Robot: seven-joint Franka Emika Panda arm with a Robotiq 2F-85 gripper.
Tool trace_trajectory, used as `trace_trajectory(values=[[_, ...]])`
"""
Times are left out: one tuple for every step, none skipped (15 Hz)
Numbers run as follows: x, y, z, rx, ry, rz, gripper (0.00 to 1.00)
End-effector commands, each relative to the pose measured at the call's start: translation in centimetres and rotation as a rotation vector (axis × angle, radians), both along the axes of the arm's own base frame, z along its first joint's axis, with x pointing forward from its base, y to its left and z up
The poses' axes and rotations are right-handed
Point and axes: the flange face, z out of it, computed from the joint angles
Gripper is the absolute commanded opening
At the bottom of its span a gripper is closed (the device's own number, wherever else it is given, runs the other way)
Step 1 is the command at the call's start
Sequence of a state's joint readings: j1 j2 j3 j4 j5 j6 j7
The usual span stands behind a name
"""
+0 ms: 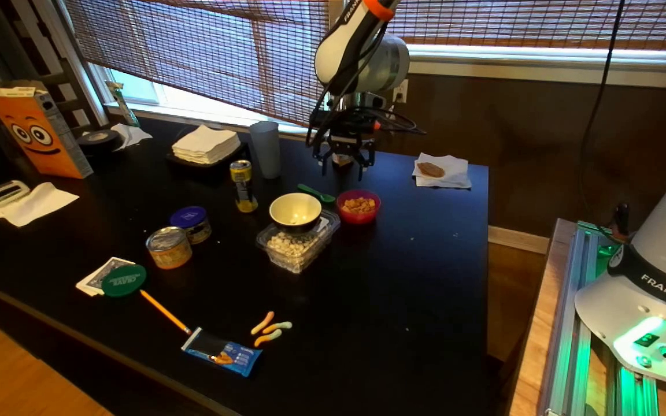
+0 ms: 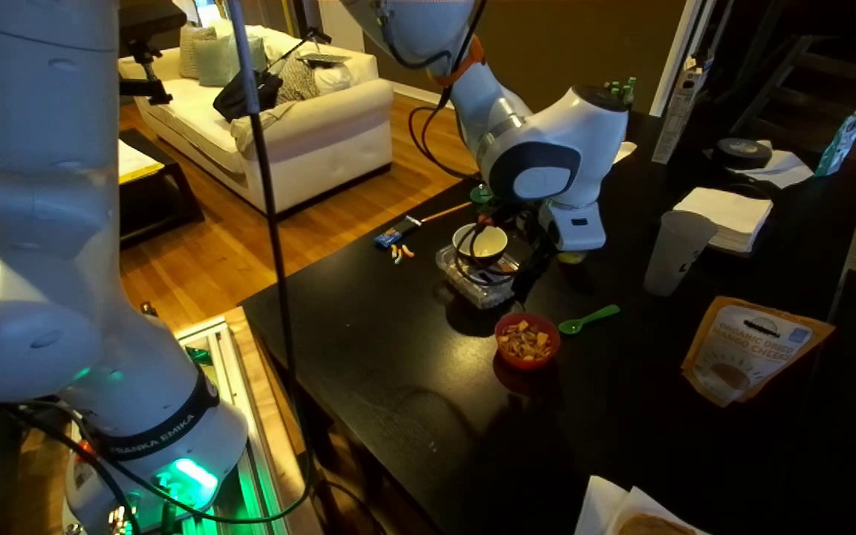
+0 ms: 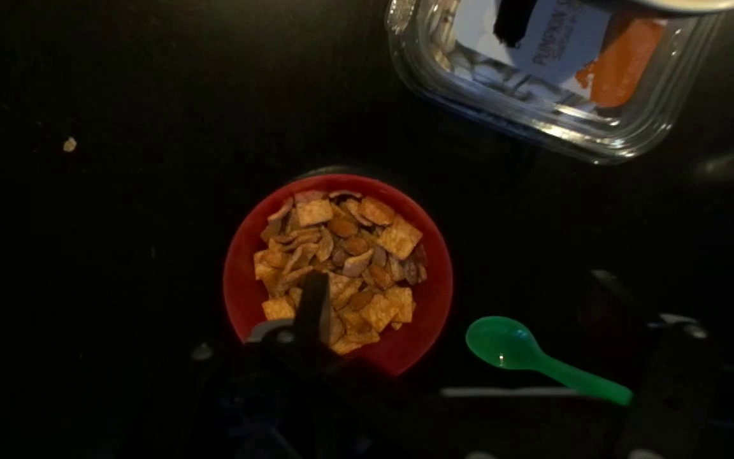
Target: Pour the contents of the orange bowl into the ceramic bowl
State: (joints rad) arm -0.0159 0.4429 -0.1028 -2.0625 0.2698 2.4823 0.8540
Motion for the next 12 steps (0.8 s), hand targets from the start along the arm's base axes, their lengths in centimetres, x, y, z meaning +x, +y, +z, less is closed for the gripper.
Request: trace_trajectory(values=[[1.9, -0.1, -1.8, -0.067, 0.010, -0.008, 1.00], [2.2, -0.2, -2.2, -0.076, 0.015, -0.005, 1.00], [2.5, -0.2, -2.6, -0.086, 0.023, -0.001, 1.00], [2.8, -0.2, -3.0, -0.090, 0.025, 0.000, 1.00], [3.1, -0.2, -3.3, -0.096, 0.027, 0.002, 1.00], [3.3, -0.1, -3.6, -0.101, 0.029, 0.005, 0.95], [3.6, -0.1, -4.0, -0.107, 0.033, 0.008, 0.89], [3.8, -0.1, -4.3, -0.109, 0.036, 0.008, 0.84], [4.0, -0.1, -4.7, -0.113, 0.040, 0.009, 0.83], [4.2, -0.2, -5.0, -0.114, 0.042, 0.009, 0.78], [4.3, -0.2, -5.4, -0.113, 0.045, 0.008, 0.70], [4.4, -0.2, -5.8, -0.113, 0.049, 0.008, 0.74]])
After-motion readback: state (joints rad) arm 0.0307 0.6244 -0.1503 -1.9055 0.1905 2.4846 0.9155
